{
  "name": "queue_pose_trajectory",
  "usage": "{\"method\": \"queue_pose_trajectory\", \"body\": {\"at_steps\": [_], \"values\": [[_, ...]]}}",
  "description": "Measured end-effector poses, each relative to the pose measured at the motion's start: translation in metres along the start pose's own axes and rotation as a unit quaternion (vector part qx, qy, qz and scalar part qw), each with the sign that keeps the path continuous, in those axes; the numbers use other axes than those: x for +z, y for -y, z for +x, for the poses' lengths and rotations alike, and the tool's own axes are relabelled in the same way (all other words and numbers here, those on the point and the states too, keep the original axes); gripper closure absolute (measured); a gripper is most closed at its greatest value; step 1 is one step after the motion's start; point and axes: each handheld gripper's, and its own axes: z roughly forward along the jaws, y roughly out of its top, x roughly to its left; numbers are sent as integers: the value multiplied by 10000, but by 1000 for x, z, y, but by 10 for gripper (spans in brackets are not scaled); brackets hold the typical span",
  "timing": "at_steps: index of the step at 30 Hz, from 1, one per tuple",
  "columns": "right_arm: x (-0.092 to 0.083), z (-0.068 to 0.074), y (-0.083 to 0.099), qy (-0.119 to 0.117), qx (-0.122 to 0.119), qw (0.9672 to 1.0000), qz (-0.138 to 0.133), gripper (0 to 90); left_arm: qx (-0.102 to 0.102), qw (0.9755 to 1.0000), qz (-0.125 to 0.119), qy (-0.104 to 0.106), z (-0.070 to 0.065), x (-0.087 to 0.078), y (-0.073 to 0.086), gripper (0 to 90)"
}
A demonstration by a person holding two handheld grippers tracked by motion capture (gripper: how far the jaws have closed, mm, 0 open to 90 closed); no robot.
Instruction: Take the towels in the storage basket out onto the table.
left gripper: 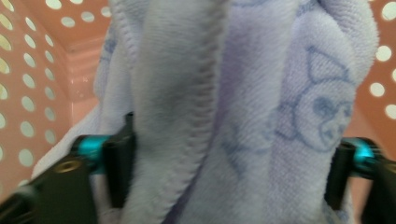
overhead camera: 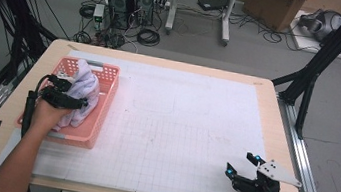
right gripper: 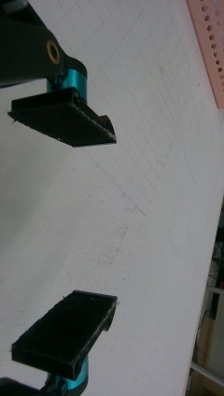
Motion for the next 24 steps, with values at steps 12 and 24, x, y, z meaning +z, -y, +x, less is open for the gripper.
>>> {"method": "queue_pose_trajectory", "body": {"at_steps": [12, 24], "values": [[-2, 0, 0, 8, 46, 10000, -12, 171, -205, 9990, -229, 322, 3, -10, 1, 671], [-4, -2, 0, 39, 75, 9999, -56, 172, -347, 9917, -1139, 495, 2, -36, 1, 684]]}}
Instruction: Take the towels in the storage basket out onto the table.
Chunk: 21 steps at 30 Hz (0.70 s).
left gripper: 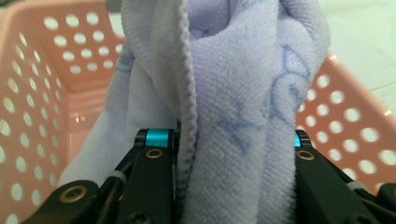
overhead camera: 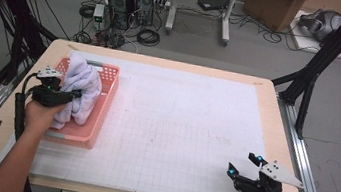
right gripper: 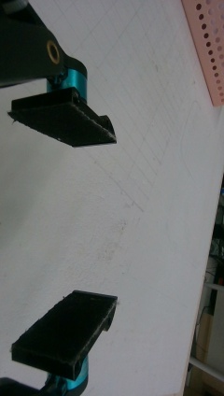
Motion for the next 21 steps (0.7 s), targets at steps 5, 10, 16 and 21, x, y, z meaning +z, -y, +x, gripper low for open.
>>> {"method": "queue_pose_trajectory", "body": {"at_steps": [5, 10, 16, 21], "values": [[0, 1, 0, -22, 12, 10000, 8, 172, -93, 9990, -421, 141, -1, -15, -2, 685], [0, 1, -1, -11, 11, 10000, -20, 172, -113, 9964, -806, 243, -3, -28, -2, 685], [-1, 1, -1, -13, 9, 10000, -18, 172, -46, 9915, -1199, 494, -9, -42, -7, 686], [0, 1, -1, -8, 17, 10000, -15, 172, 79, 9875, -1443, 627, -20, -53, -13, 687]]}}
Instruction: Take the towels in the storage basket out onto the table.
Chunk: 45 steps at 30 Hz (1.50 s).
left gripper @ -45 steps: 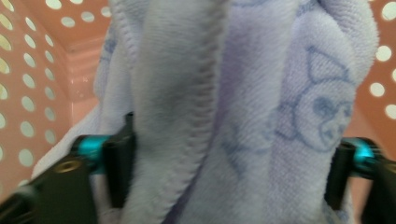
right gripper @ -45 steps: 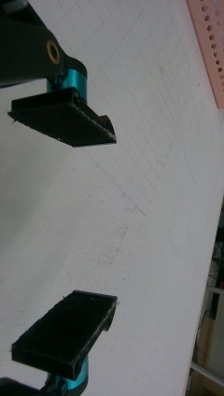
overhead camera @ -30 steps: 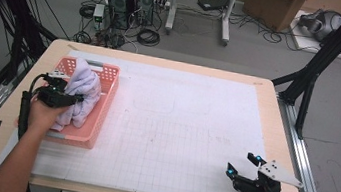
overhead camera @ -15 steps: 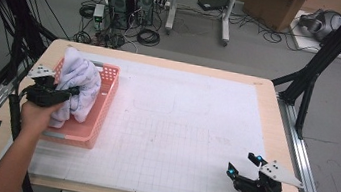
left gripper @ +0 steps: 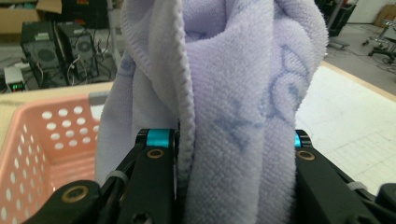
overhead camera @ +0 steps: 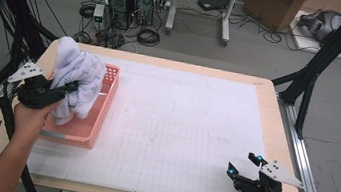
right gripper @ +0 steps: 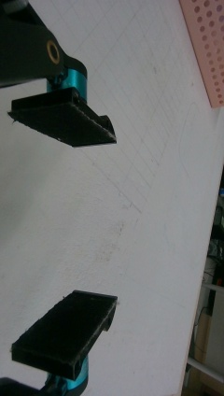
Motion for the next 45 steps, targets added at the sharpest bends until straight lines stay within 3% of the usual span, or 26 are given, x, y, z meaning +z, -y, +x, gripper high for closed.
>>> {"method": "queue_pose_trajectory", "body": {"at_steps": [8, 10, 16, 22, 24, 26, 29, 30, 32, 33, 35, 36, 37, 38, 40, 44, 45], "values": [[0, 0, 0, -10, -17, 10000, 0, 172, 118, 9988, -383, 265, -13, -10, -13, 692], [0, 1, 0, -11, -8, 10000, 2, 172, 102, 9976, -529, 426, -16, -12, -16, 692], [0, 0, 0, -5, -27, 10000, -11, 172, 204, 9949, -747, 643, -20, -16, -21, 692], [0, 1, 0, -10, -25, 10000, -5, 172, 243, 9890, -1057, 1009, -28, -20, -30, 692], [0, 1, -1, -10, -26, 10000, -7, 172, 237, 9857, -1127, 1232, -35, -20, -34, 691], [0, 1, -1, -9, -15, 10000, -9, 172, 254, 9847, -1127, 1306, -37, -20, -35, 691], [0, 1, -1, -14, -33, 10000, -19, 172, 339, 9799, -1160, 1586, -51, -16, -37, 691], [0, 1, -1, -16, -37, 10000, -20, 172, 339, 9799, -1160, 1586, -51, -16, -37, 691], [0, 1, -1, -19, -29, 10000, -31, 172, 371, 9778, -1124, 1729, -59, -12, -38, 690], [0, 1, -1, -16, -23, 10000, -31, 172, 405, 9753, -1083, 1882, -65, -5, -40, 690], [0, 1, -1, -19, -34, 10000, -27, 172, 393, 9744, -1093, 1924, -70, -2, -40, 690], [0, 1, -1, -21, -48, 10000, -36, 172, 407, 9720, -1091, 2042, -77, 4, -41, 690], [0, 1, -1, -21, -48, 10000, -36, 172, 407, 9720, -1091, 2042, -77, 4, -41, 690], [-1, 1, -2, -12, -39, 10000, -46, 172, 433, 9696, -1098, 2141, -84, 10, -41, 690], [-1, 0, -2, -4, -48, 10000, -48, 171, 459, 9686, -1090, 2189, -88, 14, -41, 690], [-1, 0, -1, -25, -20, 10000, -44, 172, 531, 9625, -1023, 2457, -107, 30, -38, 690], [-1, 0, -1, -25, -20, 10000, -44, 172, 531, 9625, -1023, 2457, -107, 30, -38, 690]]}}
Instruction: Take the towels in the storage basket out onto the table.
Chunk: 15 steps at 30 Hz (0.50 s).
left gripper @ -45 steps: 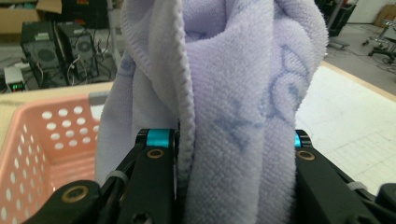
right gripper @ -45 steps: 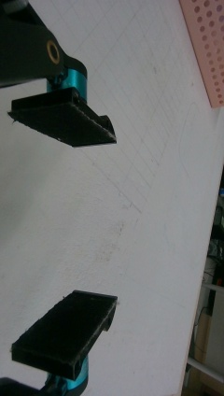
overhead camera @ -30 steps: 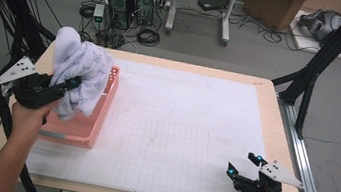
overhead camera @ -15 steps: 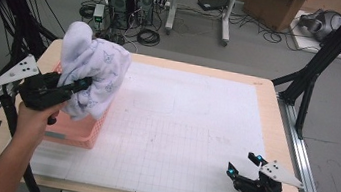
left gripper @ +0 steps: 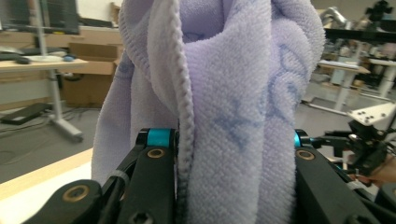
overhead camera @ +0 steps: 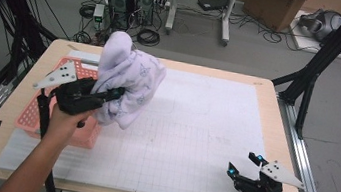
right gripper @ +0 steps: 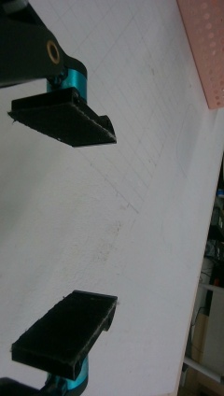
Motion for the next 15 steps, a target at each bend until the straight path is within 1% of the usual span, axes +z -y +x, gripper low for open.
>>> {"method": "queue_pose_trajectory", "body": {"at_steps": [7, 8, 9, 10, 11, 13, 14, 15], "values": [[0, 0, 0, -6, -21, 10000, -2, 172, 5, 9995, 146, 278, -12, 31, 12, 689], [0, 0, 0, -4, -7, 10000, 0, 172, 26, 9993, 188, 335, -15, 39, 15, 689], [0, 0, 0, -4, -10, 10000, -1, 172, 26, 9993, 188, 335, -15, 39, 15, 689], [0, 0, 0, -4, -10, 10000, -1, 172, 37, 9992, 209, 347, -16, 43, 17, 689], [0, 0, 0, 4, -16, 10000, -5, 172, 21, 9988, 263, 412, -19, 51, 22, 688], [1, 0, 0, -18, -18, 10000, -5, 172, 14, 9983, 335, 485, -22, 61, 28, 687], [1, 0, 0, -17, -24, 10000, 5, 172, 14, 9983, 335, 485, -22, 61, 28, 687], [1, 0, 0, -17, -25, 10000, 4, 172, 9, 9976, 385, 572, -26, 72, 35, 686]]}}
